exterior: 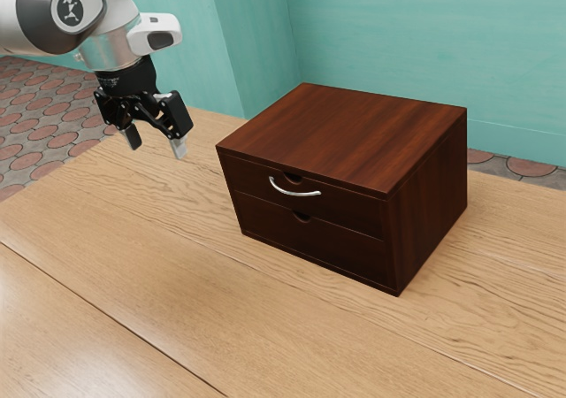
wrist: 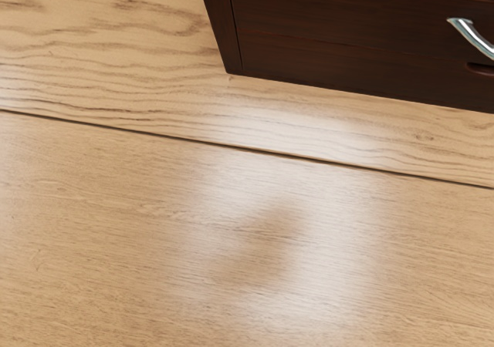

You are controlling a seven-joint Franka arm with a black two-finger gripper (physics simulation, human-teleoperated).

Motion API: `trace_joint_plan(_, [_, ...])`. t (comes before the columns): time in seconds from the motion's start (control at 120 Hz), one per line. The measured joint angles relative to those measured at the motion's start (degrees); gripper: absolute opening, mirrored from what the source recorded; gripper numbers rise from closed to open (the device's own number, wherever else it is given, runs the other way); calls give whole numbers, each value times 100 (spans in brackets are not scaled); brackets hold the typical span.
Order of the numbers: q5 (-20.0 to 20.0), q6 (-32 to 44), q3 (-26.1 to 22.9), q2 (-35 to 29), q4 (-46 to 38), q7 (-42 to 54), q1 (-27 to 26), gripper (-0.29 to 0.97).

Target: Pull the drawer handle with one arm to open the drawer

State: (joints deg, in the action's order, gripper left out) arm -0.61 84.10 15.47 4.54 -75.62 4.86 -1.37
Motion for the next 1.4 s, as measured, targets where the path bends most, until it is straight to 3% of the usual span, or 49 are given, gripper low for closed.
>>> trace_joint_plan(0.225, [157,-3,153,5,5,10,40,68])
trace_joint_plan(0.325, [186,-5,141,-155,397,244,26,68])
trace_joint_plan(0.433, [296,77,-300,-276,1109,1225,331,68])
trace_joint_plan(0.608, [418,325,-1095,-409,1206,3315,475,68])
trace_joint_plan(0.792, [488,389,-1183,-124,953,4823,-124,68])
trace_joint_plan(0.883, [453,517,-1193,59,878,5410,-183,68])
trace_joint_plan(0.975, [458,1008,-1203,-568,-288,5915,-72,68])
trace_joint_plan(1.058, [464,1508,-1210,-811,-799,6313,46,67])
trace_joint_plan(1.4, [452,2657,-1352,-847,-1283,7497,-133,65])
